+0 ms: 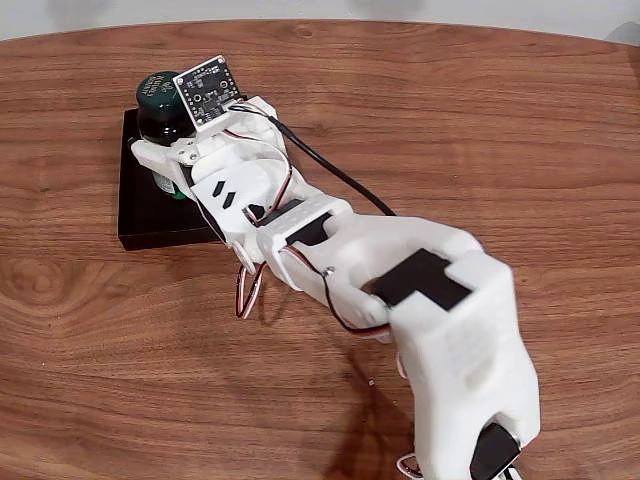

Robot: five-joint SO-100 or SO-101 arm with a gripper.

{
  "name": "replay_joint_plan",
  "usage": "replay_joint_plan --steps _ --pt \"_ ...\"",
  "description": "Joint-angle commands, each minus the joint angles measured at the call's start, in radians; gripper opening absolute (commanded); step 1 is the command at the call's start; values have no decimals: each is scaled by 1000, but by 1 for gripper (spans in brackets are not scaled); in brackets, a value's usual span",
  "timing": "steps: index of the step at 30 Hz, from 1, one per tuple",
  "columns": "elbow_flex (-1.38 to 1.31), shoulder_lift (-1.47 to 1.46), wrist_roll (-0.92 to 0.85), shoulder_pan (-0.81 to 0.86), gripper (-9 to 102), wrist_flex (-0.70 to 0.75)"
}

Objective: Pick up the pill bottle and place it in the black box.

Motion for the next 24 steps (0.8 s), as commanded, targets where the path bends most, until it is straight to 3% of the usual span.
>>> replay_joint_plan --steps 1,10,16,24 --pt "-115 -2 14 -3 12 -17" --pt "-160 -97 41 3 13 29" --pt "-130 -74 38 6 37 86" --pt "-46 20 25 20 44 95"
